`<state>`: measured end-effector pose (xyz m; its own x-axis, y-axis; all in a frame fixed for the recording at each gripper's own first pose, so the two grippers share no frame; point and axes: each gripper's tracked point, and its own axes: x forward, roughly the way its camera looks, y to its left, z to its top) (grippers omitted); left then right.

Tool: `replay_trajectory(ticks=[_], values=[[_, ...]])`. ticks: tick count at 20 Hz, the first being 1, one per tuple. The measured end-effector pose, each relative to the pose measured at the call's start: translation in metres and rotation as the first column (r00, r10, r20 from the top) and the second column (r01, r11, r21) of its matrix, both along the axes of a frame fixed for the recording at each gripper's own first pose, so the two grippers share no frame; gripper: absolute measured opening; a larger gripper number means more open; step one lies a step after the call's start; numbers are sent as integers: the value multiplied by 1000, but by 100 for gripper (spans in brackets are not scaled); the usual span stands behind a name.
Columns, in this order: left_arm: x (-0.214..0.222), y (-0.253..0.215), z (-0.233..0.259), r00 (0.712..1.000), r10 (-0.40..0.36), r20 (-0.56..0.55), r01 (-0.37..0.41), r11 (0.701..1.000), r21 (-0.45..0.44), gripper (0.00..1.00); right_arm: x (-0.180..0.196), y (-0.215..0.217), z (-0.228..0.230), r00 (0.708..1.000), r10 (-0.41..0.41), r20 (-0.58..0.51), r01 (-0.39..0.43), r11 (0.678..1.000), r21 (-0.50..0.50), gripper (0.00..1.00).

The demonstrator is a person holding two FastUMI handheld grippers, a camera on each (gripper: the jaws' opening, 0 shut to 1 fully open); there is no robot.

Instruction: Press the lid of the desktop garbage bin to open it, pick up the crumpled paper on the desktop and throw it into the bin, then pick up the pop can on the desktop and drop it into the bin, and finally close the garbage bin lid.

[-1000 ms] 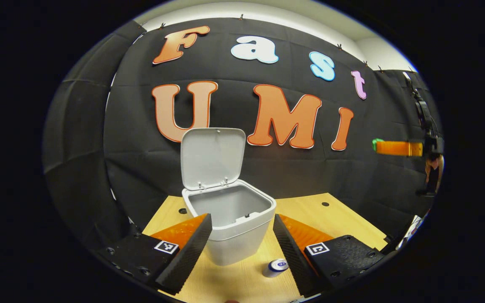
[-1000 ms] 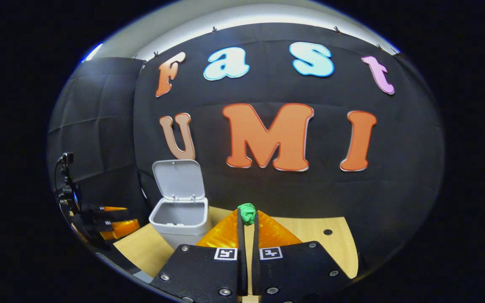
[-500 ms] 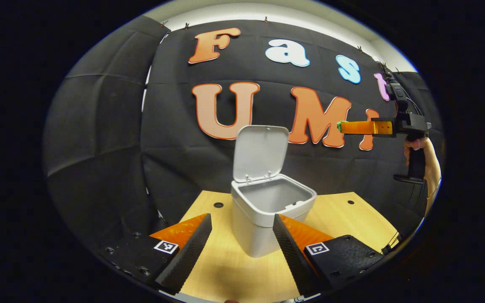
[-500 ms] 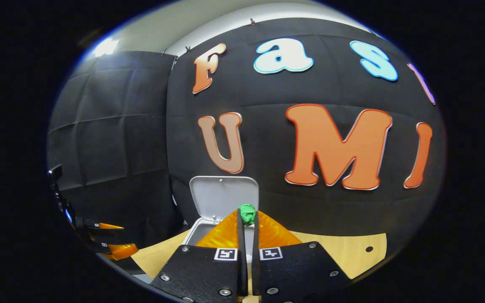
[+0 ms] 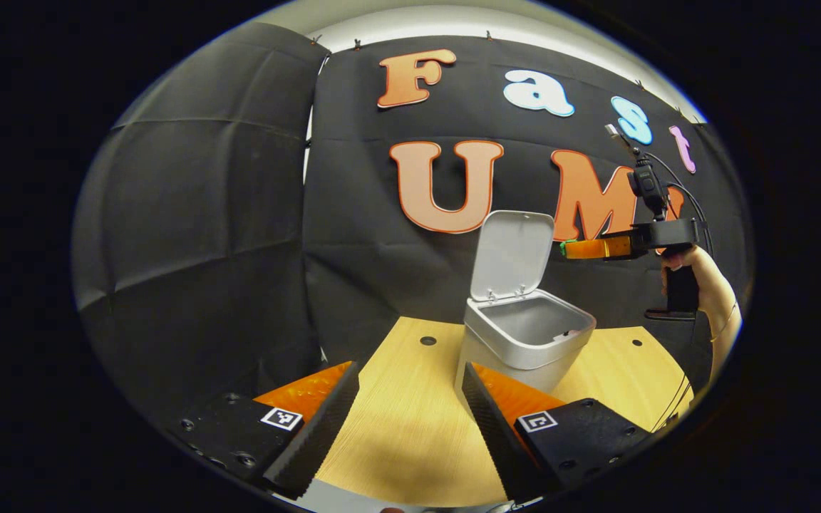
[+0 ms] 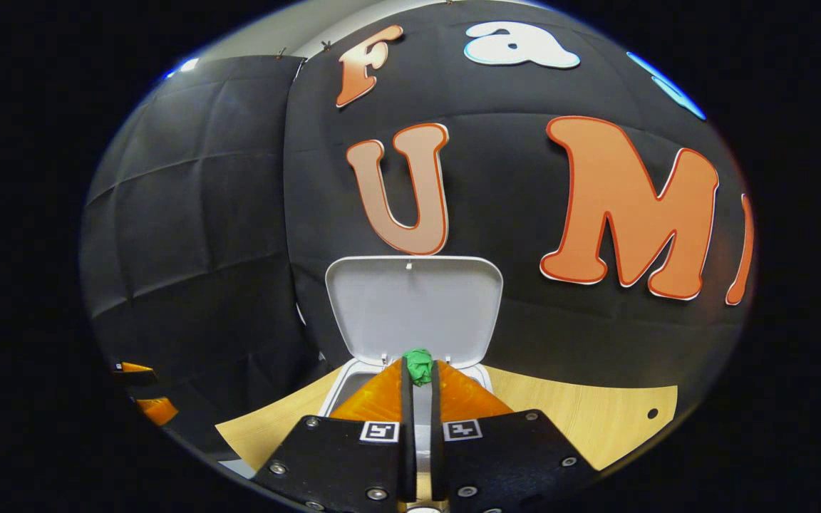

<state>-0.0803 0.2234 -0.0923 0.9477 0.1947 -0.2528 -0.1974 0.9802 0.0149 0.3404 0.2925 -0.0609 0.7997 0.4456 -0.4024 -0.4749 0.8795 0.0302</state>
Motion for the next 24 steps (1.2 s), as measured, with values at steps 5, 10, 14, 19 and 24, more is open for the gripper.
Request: replay_trajectory(ticks=[5,10,14,19,24], values=[[-7,11,-6,1000,21,-9,-21,1000,-9,94,3,5,-13,1000,-7,-3,7,1000,-26,25],[-9,7,-6,1000,15,-4,-15,1000,-12,93,1,3,-11,1000,-26,10,26,1000,-6,96],[-9,3,-5,1000,6,1,-6,1000,-15,94,-1,-6,-2,999,-39,36,40,999,-8,96],[-3,-14,-7,1000,-26,3,26,1000,-14,94,-10,-20,11,996,-60,61,59,998,16,96],[10,-50,-13,994,-113,-4,113,994,2,93,-27,-57,17,991,-108,81,107,994,27,96]])
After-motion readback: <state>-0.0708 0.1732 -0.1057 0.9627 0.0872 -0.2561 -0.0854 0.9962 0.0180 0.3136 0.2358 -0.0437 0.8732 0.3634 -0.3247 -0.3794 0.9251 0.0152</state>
